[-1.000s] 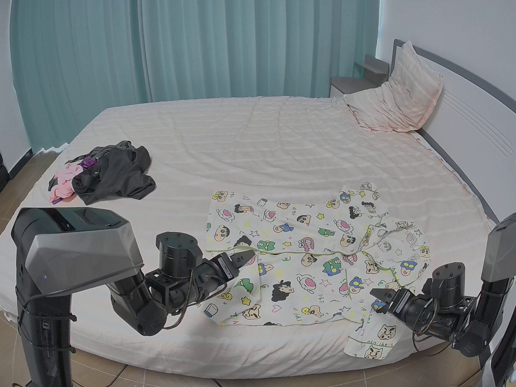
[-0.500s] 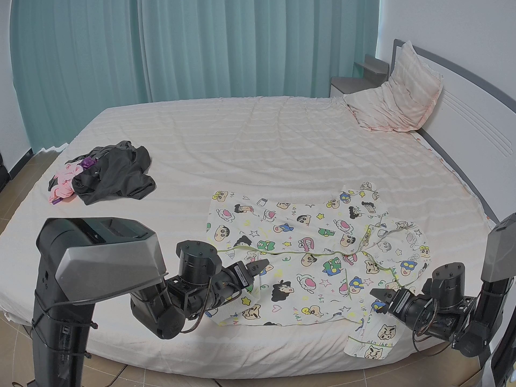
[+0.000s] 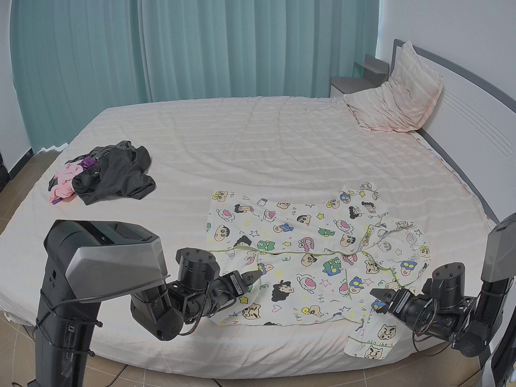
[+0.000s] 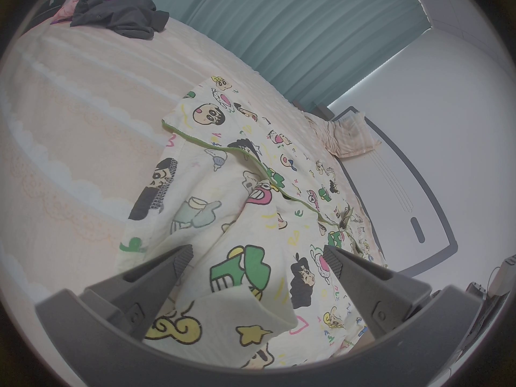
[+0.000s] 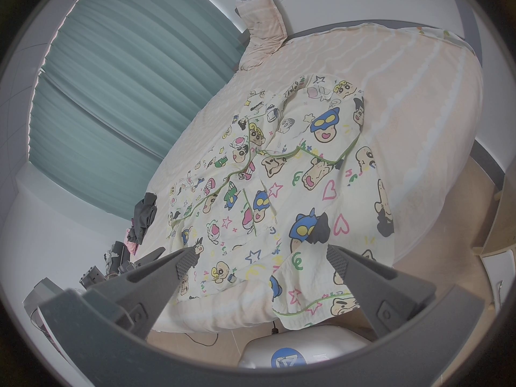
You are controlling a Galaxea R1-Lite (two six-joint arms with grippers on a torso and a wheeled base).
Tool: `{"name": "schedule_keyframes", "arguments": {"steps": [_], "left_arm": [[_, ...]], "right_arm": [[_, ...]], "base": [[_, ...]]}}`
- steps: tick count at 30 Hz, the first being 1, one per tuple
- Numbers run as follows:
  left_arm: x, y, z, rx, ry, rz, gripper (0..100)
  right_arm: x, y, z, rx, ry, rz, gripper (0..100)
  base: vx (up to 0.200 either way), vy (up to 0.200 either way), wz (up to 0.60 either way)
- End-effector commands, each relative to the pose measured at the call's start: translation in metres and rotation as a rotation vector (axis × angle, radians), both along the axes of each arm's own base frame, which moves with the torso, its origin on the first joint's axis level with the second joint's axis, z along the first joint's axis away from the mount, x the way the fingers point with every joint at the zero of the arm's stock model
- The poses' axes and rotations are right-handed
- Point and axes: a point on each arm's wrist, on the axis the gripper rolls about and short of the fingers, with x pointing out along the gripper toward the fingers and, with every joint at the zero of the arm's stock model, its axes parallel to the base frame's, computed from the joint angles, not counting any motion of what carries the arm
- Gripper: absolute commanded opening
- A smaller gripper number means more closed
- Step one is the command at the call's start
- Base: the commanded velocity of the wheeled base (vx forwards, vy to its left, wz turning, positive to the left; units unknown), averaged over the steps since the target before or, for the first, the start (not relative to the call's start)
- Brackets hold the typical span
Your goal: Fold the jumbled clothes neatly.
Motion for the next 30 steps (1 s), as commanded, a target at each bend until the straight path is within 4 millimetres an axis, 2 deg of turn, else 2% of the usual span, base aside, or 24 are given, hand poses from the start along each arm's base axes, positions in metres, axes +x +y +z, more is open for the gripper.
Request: {"name": "schedule_keyframes", "arguments": {"steps": [1, 2, 13, 23, 27, 30], "left_arm": [[0.001, -0.001, -0.001, -0.002, -0.002, 0.001, 100], [0.001, -0.001, -0.001, -0.001, -0.002, 0.003, 0], [0.002, 0.004, 0.0, 0.034, -0.021, 0.085, 0], [0.003, 0.003, 0.026, 0.005, -0.082, 0.096, 0], [0.0, 0.004, 0.021, 0.018, -0.054, 0.08, 0], [0.0, 0.002, 0.009, 0.037, -0.009, 0.059, 0]], "right_arm": [[-0.004, -0.002, -0.001, -0.005, 0.017, 0.001, 100], [-0.004, -0.002, -0.001, -0.006, 0.016, 0.0, 100], [-0.004, -0.002, -0.002, -0.006, 0.018, 0.001, 100], [-0.004, -0.002, -0.001, -0.006, 0.013, 0.001, 100], [-0.004, -0.002, -0.001, -0.006, 0.013, 0.002, 100], [-0.004, -0.002, -0.001, -0.006, 0.015, 0.002, 100]], "base": [[0.0, 0.0, 0.0], [0.0, 0.0, 0.0], [0.0, 0.0, 0.0], [0.0, 0.0, 0.0], [0.0, 0.0, 0.0], [0.0, 0.0, 0.0]]}}
